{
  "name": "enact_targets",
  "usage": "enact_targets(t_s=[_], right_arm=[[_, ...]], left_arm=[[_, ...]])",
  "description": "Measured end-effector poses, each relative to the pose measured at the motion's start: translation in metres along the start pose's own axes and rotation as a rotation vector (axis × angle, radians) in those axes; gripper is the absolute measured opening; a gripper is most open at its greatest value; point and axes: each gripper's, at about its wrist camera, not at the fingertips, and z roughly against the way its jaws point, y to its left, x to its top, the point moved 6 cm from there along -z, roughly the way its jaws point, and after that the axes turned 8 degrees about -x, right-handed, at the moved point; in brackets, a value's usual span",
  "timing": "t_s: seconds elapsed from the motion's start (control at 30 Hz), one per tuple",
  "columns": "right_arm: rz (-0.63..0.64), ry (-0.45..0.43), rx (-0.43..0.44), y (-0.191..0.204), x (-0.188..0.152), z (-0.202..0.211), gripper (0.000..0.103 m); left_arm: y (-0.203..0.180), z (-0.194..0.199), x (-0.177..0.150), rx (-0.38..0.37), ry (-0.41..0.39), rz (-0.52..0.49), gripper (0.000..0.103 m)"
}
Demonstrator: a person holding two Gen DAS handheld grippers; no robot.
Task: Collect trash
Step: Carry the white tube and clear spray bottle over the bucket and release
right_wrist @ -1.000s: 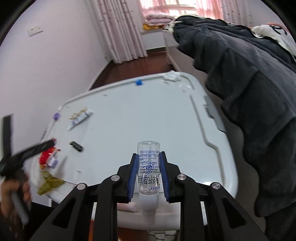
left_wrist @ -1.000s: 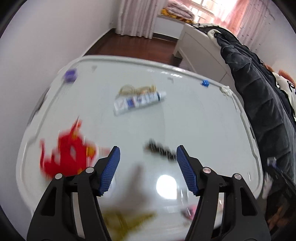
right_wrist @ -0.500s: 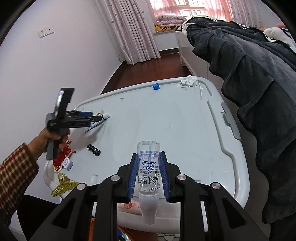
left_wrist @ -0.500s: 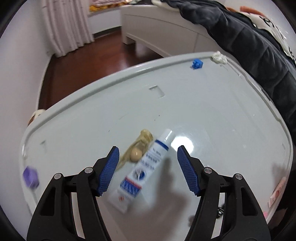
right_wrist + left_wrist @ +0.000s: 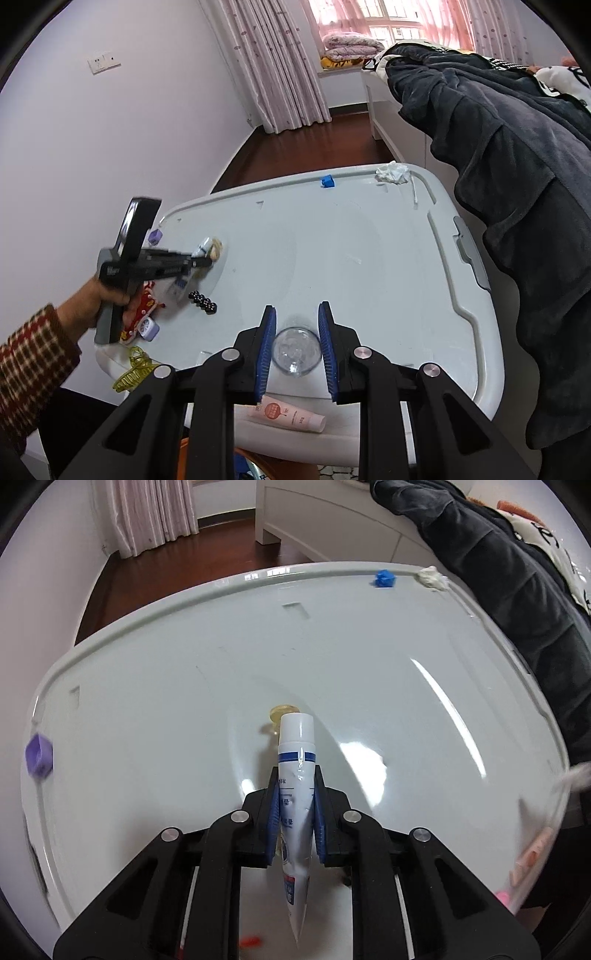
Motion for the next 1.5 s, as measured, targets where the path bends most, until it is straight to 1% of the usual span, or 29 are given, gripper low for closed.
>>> enact_targets(t_s=[0.1, 0.2, 0.33, 0.37, 0.4, 0.43, 0.47, 0.5, 0.57, 0.6, 0.63, 0.67, 0.7, 0.73, 0.77, 0.83, 0.9, 1.0, 1.1, 1.17, 1.23, 1.27, 1.3, 1.37, 1.43, 1.47, 1.5], right_arm=[[0.006, -0.013, -0.004, 0.001, 0.000, 0.005, 0.024], [0.003, -0.023, -0.002, 0.000, 0.001, 0.008, 0.024], [-0.001, -0.037, -0.013, -0.005, 0.003, 0.012, 0.024], [-0.008, -0.029, -0.016, -0.008, 0.003, 0.010, 0.024], [-0.021, -0.009, -0.040, -0.016, 0.001, 0.005, 0.025], [-0.046, 0.000, -0.069, -0.025, -0.002, 0.002, 0.029], [-0.079, 0.036, -0.096, -0.039, -0.009, -0.005, 0.041], [-0.093, 0.065, -0.116, -0.048, -0.015, -0.010, 0.042], [-0.105, 0.116, -0.162, -0.063, -0.029, -0.020, 0.042], [-0.116, 0.144, -0.162, -0.068, -0.038, -0.025, 0.043], [-0.119, 0.161, -0.153, -0.069, -0.044, -0.027, 0.047], [-0.101, 0.188, -0.146, -0.068, -0.051, -0.031, 0.057], [-0.073, 0.200, -0.149, -0.066, -0.056, -0.033, 0.061], [-0.055, 0.196, -0.154, -0.064, -0.058, -0.033, 0.063], [-0.032, 0.193, -0.162, -0.061, -0.061, -0.033, 0.068], [0.022, 0.196, -0.167, -0.054, -0.065, -0.036, 0.071], [0.033, 0.200, -0.177, -0.050, -0.067, -0.039, 0.083], [0.058, 0.204, -0.172, -0.045, -0.069, -0.041, 0.083], [0.073, 0.203, -0.194, -0.046, -0.067, -0.035, 0.083], [0.157, 0.195, -0.229, -0.045, -0.064, -0.029, 0.083], [0.382, 0.169, -0.329, -0.036, -0.060, -0.026, 0.083], [0.481, 0.156, -0.353, -0.030, -0.060, -0.025, 0.083], [0.584, 0.169, -0.338, -0.022, -0.062, -0.026, 0.082], [0.725, 0.189, -0.310, -0.015, -0.065, -0.030, 0.081], [0.876, 0.203, -0.289, -0.011, -0.068, -0.039, 0.072], [0.910, 0.211, -0.279, -0.011, -0.068, -0.042, 0.065], [0.948, 0.225, -0.251, -0.010, -0.068, -0.049, 0.063]], left_arm=[[-0.012, 0.018, -0.004, -0.003, -0.033, 0.004, 0.015], [-0.025, 0.039, -0.007, -0.024, -0.068, 0.012, 0.015], [-0.043, 0.060, -0.011, -0.020, -0.105, -0.003, 0.015], [-0.047, 0.064, -0.013, -0.015, -0.115, -0.006, 0.015], [-0.051, 0.069, -0.015, -0.018, -0.126, -0.004, 0.015], [-0.056, 0.076, -0.018, -0.016, -0.141, -0.003, 0.015], [-0.063, 0.081, -0.018, -0.022, -0.158, -0.007, 0.015], [-0.070, 0.088, -0.022, -0.037, -0.178, -0.008, 0.015], [-0.080, 0.093, -0.025, -0.040, -0.197, -0.023, 0.015], [-0.086, 0.096, -0.027, -0.056, -0.206, -0.028, 0.015], [-0.090, 0.097, -0.029, -0.072, -0.205, -0.030, 0.015], [-0.094, 0.098, -0.032, -0.082, -0.205, -0.035, 0.015], [-0.099, 0.098, -0.034, -0.085, -0.207, -0.049, 0.015], [-0.102, 0.098, -0.036, -0.092, -0.207, -0.053, 0.015], [-0.105, 0.097, -0.037, -0.106, -0.206, -0.056, 0.015], [-0.111, 0.095, -0.039, -0.122, -0.203, -0.063, 0.015], [-0.117, 0.093, -0.041, -0.128, -0.201, -0.074, 0.015], [-0.122, 0.091, -0.043, -0.139, -0.198, -0.084, 0.015], [-0.125, 0.090, -0.045, -0.142, -0.193, -0.093, 0.015], [-0.125, 0.088, -0.046, -0.148, -0.186, -0.097, 0.015], [-0.127, 0.086, -0.046, -0.154, -0.178, -0.097, 0.015], [-0.128, 0.085, -0.046, -0.153, -0.178, -0.096, 0.015], [-0.128, 0.085, -0.046, -0.157, -0.176, -0.096, 0.015], [-0.130, 0.084, -0.046, -0.169, -0.173, -0.091, 0.015], [-0.133, 0.084, -0.047, -0.162, -0.172, -0.095, 0.015], [-0.135, 0.083, -0.048, -0.159, -0.171, -0.096, 0.015], [-0.135, 0.083, -0.048, -0.158, -0.171, -0.094, 0.015]])
